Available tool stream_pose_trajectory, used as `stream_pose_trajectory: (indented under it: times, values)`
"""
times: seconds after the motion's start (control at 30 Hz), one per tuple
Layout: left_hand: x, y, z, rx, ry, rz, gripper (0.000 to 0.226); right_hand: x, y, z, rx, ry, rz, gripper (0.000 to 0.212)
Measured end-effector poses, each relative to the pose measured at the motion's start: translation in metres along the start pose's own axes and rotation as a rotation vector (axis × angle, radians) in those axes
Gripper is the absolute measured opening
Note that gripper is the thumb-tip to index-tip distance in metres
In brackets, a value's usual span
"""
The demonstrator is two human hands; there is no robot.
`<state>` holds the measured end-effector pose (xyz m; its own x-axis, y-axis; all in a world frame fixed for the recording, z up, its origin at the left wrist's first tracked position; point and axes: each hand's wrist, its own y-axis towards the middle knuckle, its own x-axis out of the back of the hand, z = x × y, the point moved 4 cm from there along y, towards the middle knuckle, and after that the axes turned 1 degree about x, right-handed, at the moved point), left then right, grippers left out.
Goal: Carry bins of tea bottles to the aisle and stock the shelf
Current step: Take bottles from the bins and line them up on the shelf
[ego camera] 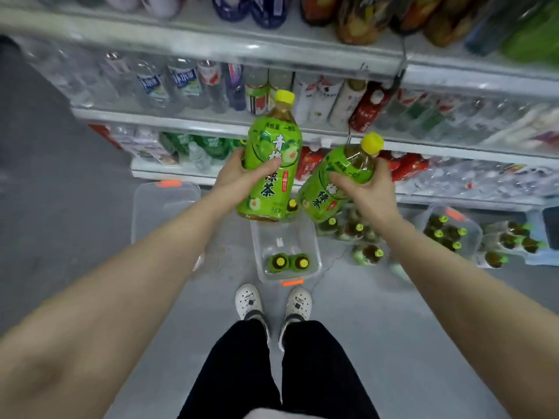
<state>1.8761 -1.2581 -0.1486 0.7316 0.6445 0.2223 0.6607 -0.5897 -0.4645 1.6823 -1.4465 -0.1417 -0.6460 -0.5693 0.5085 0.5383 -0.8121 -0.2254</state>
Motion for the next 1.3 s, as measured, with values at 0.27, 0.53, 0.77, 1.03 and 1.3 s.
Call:
stream_pose_trajectory:
  times: [0.27, 0.53, 0.77, 1.03, 1.3]
  values:
    - [0.035, -0.061, -0.159, -0.330, -0.024, -0.042, 0.098, 0.094, -0.027, 0.167, 0.322, 0.023, -0.163, 0.070]
    - [0.086, -0.120, -0.307, -0.642, -0.025, -0.118, 0.088, 0.173, -0.062, 0.318, 0.621, 0.101, -0.292, 0.053]
    - [0.112, -0.170, -0.394, -0.830, -0.099, -0.143, 0.082, 0.232, -0.082, 0.425, 0.800, 0.081, -0.343, 0.072]
    - [0.139, -0.179, -0.480, -0.926, -0.079, -0.332, 0.107, 0.275, -0.059, 0.536, 1.000, -0.038, -0.289, 0.077]
    - [0.123, -0.162, -0.561, -0.981, -0.131, -0.440, 0.106, 0.301, 0.023, 0.611, 1.086, 0.003, -0.293, 0.081]
